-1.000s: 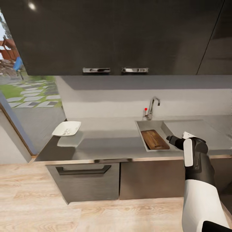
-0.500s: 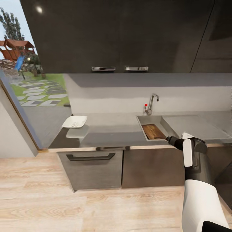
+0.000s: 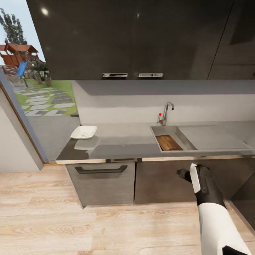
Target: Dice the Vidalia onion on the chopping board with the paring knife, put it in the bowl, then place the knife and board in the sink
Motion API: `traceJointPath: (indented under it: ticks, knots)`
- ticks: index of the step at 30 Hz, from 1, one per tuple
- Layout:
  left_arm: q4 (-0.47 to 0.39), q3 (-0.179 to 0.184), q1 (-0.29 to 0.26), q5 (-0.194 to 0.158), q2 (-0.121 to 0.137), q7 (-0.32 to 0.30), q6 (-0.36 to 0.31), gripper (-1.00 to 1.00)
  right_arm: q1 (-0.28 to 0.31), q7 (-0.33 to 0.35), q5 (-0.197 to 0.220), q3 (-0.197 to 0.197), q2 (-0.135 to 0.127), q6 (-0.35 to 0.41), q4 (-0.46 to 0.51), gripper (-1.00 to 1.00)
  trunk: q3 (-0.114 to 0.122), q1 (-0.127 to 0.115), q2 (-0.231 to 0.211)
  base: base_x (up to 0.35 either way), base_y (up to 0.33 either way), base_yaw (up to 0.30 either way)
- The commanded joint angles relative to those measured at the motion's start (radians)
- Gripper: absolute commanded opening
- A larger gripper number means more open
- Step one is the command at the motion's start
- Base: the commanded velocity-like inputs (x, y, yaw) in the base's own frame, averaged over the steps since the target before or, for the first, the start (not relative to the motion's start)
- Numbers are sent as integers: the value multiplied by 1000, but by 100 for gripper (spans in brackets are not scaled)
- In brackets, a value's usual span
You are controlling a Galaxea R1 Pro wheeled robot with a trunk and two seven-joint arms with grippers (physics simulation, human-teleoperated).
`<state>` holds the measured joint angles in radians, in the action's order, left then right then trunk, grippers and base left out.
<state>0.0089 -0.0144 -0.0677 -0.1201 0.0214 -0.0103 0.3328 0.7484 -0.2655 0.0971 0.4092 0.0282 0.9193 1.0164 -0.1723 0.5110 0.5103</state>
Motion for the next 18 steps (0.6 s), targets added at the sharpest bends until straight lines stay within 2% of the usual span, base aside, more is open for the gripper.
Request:
traceJointPath:
  ticks: [1, 2, 3, 5, 6, 8, 9, 10, 12, 13, 14, 15, 16, 18]
  knots:
    - [-13, -1, 0, -5, -6, -1, 3, 100, -1, -8, -9, 2, 1, -46, -57, 100, -2, 0, 2, 0, 0, 0]
    - [-42, -2, 0, -5, -12, -1, 2, 100, -4, -2, -63, 2, 1, -181, -200, 100, -2, 0, 2, 0, 0, 0]
    - [-50, -2, 0, -4, -13, -1, 1, 100, -4, 2, -81, 2, 1, -220, -241, 100, -2, 0, 2, 0, 0, 0]
    - [-88, -2, 0, -4, -15, 0, 1, 100, -5, 28, -175, 2, 1, -388, -418, 100, -2, 0, 2, 0, 0, 0]
    - [-128, -2, -1, -4, -16, 13, -1, 100, -6, 74, -285, 4, -4, -580, -618, 100, -2, 0, 2, 0, 0, 0]
    - [-173, -2, -1, -4, -18, 56, -1, 100, -15, 123, -370, 3, -31, -813, -832, 100, -2, 0, 2, 0, 0, 0]
    - [-186, -2, -1, -3, -20, 71, -1, 100, -23, 134, -386, 2, -36, -876, -867, 100, -2, 0, 2, 0, 0, 0]
    - [-211, -2, -1, -3, -25, 101, -1, 100, -52, 154, -411, 2, -42, -996, -914, 100, -2, 0, 2, 0, 0, 0]
    - [-255, -2, -1, -1, -32, 154, -1, 100, -148, 184, -438, 1, -43, -1186, -963, 100, -2, 0, 2, 0, 0, 0]
    - [-263, -2, -1, -1, -33, 163, 0, 100, -172, 189, -442, 1, -43, -1223, -970, 100, -2, 0, 2, 0, 0, 0]
    - [-278, -2, -1, 0, -34, 176, 0, 100, -215, 197, -448, 1, -44, -1296, -981, 100, -2, 0, 2, 0, 0, 0]
    - [-293, -2, -1, 0, -34, 187, 0, 100, -273, 207, -453, 0, -41, -1405, -990, 100, -2, 0, 2, 0, 0, 0]
    - [-303, -2, -1, 0, -29, 195, 3, 100, -355, 228, -456, 0, -28, -1568, -996, 100, -2, 0, 2, 0, 0, 0]
    - [-306, -2, -1, 0, -15, 197, 4, 100, -418, 245, -457, 0, -6, -1656, -998, 100, -2, 0, 2, 0, 0, 0]
